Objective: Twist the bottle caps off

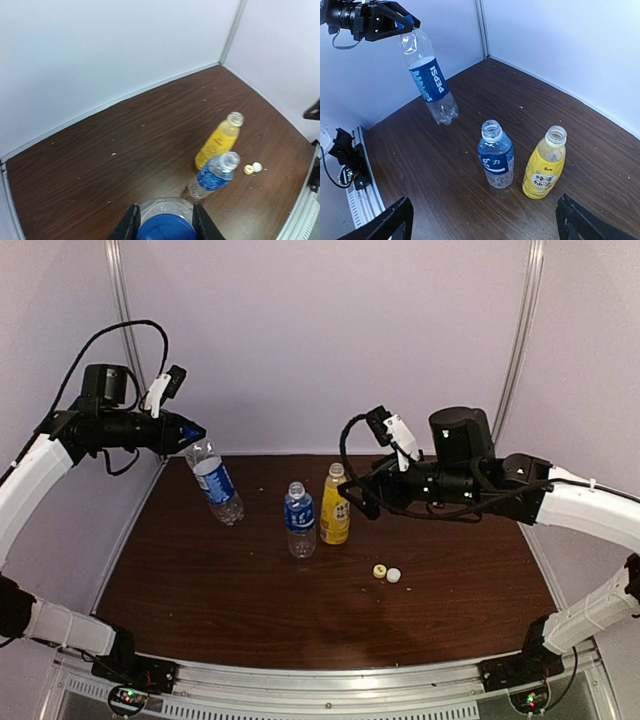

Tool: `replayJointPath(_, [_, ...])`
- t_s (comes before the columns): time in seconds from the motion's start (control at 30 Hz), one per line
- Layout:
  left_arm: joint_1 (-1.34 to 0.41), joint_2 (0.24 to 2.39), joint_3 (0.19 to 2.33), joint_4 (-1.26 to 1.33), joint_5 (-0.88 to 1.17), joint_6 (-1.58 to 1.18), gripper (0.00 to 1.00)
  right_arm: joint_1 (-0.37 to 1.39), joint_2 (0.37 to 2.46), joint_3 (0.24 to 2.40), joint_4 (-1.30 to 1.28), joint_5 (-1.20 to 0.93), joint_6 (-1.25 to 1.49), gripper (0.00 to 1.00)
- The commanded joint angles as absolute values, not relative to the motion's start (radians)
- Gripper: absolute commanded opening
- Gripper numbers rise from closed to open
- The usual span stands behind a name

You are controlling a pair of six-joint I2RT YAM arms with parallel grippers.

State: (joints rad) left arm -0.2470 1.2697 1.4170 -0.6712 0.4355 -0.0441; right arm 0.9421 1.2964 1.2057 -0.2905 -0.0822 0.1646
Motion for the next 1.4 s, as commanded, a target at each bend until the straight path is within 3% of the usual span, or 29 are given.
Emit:
replayJointPath(0.0, [-0.328, 1.177, 1.371, -0.680, 0.658, -0.037, 0.20, 0.944, 1.316, 1.270, -0.260, -0.246, 0.161, 1.00])
replayJointPath(0.17, [-0.406, 1.108, 1.355, -0.630, 0.752, -0.117, 0.19, 0.955, 1.357, 1.306, -0.199, -0.406, 0.176, 1.00])
replayJointPath(0.3, [-0.457, 1.065, 1.275, -0.426, 0.812, -0.256, 0.19, 0.980, 1.397, 1.338, -0.187, -0.472, 0.178, 1.00])
replayJointPath(0.83, [-0.707, 1.228, 1.254, -0.066, 0.733, -0.391, 0.18, 1.017, 1.462, 1.398, -0.241, -0.413, 0.141, 1.00])
replayJointPath(1.37, [-0.718, 1.220, 1.189, 0.048, 0.727, -0.433, 0.16, 1.017, 1.487, 1.372, -0.250, -0.376, 0.108, 0.99])
